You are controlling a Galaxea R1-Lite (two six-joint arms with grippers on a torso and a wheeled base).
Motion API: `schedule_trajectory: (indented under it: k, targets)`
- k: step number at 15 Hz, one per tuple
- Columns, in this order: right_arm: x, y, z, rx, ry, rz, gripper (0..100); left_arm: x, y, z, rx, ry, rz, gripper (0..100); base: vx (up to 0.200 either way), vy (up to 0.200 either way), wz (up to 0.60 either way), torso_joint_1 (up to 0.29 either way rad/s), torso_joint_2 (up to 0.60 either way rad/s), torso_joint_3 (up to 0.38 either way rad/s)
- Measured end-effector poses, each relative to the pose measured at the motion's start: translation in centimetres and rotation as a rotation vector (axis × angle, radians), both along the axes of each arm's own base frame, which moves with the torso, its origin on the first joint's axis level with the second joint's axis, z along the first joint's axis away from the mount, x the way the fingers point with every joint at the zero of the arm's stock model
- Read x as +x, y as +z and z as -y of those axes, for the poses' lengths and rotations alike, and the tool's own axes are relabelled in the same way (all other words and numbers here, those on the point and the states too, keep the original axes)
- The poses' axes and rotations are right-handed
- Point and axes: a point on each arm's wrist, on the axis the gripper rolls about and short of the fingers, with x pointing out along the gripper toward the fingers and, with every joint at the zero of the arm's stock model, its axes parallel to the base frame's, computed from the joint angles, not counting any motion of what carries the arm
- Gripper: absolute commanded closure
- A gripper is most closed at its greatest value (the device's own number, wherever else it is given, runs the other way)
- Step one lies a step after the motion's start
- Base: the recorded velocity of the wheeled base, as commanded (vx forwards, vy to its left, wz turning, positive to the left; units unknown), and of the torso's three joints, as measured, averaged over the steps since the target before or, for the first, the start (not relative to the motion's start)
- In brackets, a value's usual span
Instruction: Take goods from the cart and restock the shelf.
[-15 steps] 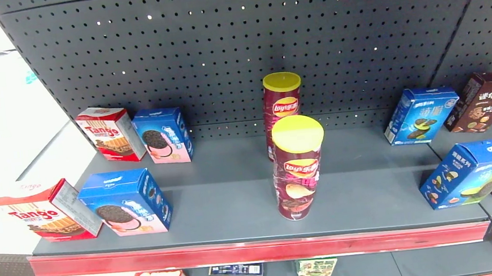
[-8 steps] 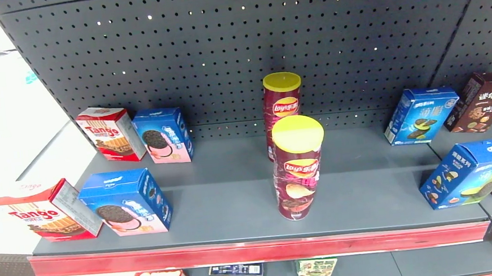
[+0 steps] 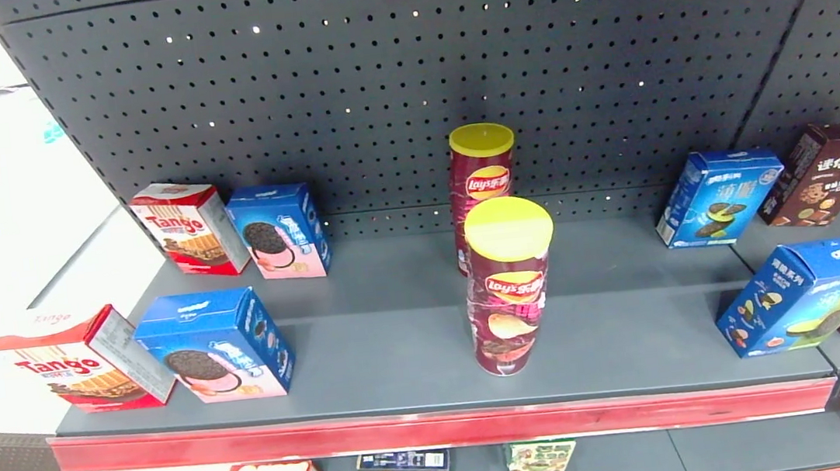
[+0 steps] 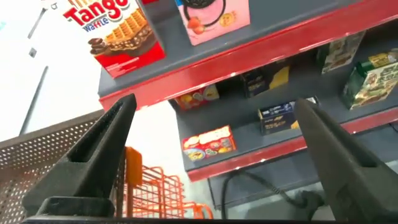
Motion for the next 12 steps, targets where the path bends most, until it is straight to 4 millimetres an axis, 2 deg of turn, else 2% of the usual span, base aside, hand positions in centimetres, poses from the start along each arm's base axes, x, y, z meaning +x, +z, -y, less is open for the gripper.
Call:
schedule_trajectory:
  k: [2, 3, 5, 6, 9, 12]
  targets:
    - [-0.10, -0.01, 0.43, 0.048, -0.191, 0.018, 0, -0.04, 0.01, -0.02, -0.005, 0.008, 0.007, 0, 0.000, 0.000, 0.00, 0.000, 0.00, 0.000]
    - [-0.08, 0.00, 0.40, 0.068, -0.177, 0.034, 0, -0.06, 0.01, -0.03, -0.006, 0.010, 0.009, 0, 0.000, 0.000, 0.00, 0.000, 0.00, 0.000]
    - [0.06, -0.38, 0.00, 0.044, 0.002, 0.023, 0, -0.07, 0.02, -0.03, -0.007, 0.011, 0.012, 0, 0.000, 0.000, 0.00, 0.000, 0.00, 0.000]
    - [0.10, -0.55, -0.08, 0.014, 0.038, 0.015, 0, -0.07, 0.00, -0.03, -0.007, 0.011, 0.012, 0, 0.000, 0.000, 0.00, 0.000, 0.00, 0.000]
    - [0.13, -0.70, -0.07, 0.035, 0.033, 0.008, 0, -0.06, 0.00, -0.11, -0.061, 0.048, 0.005, 0, 0.000, 0.000, 0.00, 0.000, 0.00, 0.000]
    - [0.14, -0.73, -0.06, 0.036, 0.032, 0.007, 0, -0.05, -0.02, -0.47, -0.106, 0.212, 0.005, 0, 0.000, 0.000, 0.00, 0.000, 0.00, 0.000]
